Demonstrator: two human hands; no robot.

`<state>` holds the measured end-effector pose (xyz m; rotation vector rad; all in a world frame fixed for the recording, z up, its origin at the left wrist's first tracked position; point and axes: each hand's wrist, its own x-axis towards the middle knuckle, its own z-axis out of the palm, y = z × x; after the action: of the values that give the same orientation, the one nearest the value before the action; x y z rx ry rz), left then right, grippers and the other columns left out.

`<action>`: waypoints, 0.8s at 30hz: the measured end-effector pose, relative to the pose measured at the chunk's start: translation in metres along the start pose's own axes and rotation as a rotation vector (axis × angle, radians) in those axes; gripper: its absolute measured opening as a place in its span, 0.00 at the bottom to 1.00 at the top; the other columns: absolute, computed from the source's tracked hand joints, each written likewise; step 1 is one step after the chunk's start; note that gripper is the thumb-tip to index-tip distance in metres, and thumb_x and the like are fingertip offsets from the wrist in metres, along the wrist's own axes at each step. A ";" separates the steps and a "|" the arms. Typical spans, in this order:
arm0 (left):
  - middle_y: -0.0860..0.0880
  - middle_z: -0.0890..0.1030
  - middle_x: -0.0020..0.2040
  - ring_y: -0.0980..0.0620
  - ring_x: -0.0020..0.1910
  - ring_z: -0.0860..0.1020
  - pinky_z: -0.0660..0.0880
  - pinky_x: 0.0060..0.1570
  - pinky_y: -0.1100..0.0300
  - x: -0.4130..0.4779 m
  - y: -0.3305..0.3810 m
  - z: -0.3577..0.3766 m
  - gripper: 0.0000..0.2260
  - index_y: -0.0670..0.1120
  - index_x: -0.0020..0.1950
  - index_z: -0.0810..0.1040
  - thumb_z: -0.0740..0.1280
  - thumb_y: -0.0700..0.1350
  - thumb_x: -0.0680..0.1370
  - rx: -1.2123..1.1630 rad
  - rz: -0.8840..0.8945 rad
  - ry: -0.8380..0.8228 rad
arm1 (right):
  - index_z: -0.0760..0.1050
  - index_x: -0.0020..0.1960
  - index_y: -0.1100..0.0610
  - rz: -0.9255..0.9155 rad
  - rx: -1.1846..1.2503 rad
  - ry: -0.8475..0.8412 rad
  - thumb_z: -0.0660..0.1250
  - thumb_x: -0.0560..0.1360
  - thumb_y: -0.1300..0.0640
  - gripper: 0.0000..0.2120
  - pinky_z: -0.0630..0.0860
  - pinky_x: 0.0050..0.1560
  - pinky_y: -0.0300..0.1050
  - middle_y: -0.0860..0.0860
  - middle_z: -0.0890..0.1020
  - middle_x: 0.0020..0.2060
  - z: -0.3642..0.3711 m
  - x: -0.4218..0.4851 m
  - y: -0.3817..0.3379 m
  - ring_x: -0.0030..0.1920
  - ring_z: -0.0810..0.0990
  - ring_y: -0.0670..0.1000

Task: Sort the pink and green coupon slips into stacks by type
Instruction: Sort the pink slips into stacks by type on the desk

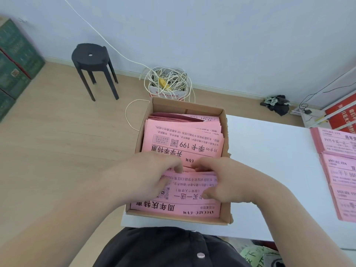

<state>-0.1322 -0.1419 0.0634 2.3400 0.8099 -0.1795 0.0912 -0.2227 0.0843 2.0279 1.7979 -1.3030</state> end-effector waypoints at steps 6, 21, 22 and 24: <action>0.66 0.72 0.52 0.65 0.56 0.71 0.74 0.57 0.61 -0.013 -0.007 -0.002 0.19 0.63 0.64 0.74 0.73 0.51 0.75 0.002 0.098 0.135 | 0.73 0.67 0.38 -0.048 0.119 0.134 0.79 0.71 0.53 0.28 0.75 0.60 0.38 0.34 0.75 0.55 -0.004 -0.007 0.010 0.57 0.75 0.38; 0.62 0.78 0.60 0.58 0.59 0.75 0.74 0.56 0.57 -0.024 0.063 0.002 0.16 0.63 0.69 0.70 0.60 0.50 0.82 0.194 -0.080 0.011 | 0.85 0.54 0.43 -0.201 0.131 0.143 0.77 0.74 0.53 0.11 0.79 0.51 0.38 0.38 0.84 0.46 -0.001 -0.017 0.022 0.48 0.81 0.40; 0.60 0.78 0.63 0.55 0.61 0.75 0.75 0.57 0.55 -0.018 0.068 0.003 0.17 0.63 0.72 0.68 0.59 0.50 0.83 0.251 -0.105 0.007 | 0.85 0.55 0.43 -0.202 0.140 0.168 0.77 0.74 0.52 0.10 0.78 0.51 0.38 0.39 0.84 0.45 -0.001 -0.015 0.023 0.46 0.80 0.40; 0.57 0.79 0.60 0.52 0.57 0.77 0.77 0.55 0.52 -0.006 0.074 0.006 0.16 0.63 0.69 0.69 0.61 0.49 0.83 0.282 -0.162 -0.026 | 0.85 0.54 0.43 -0.203 0.184 0.197 0.78 0.73 0.51 0.10 0.79 0.48 0.39 0.41 0.84 0.42 0.000 -0.016 0.027 0.43 0.80 0.41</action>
<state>-0.0927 -0.1929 0.1003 2.5247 1.0177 -0.4171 0.1159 -0.2418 0.0834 2.1851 2.0886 -1.4137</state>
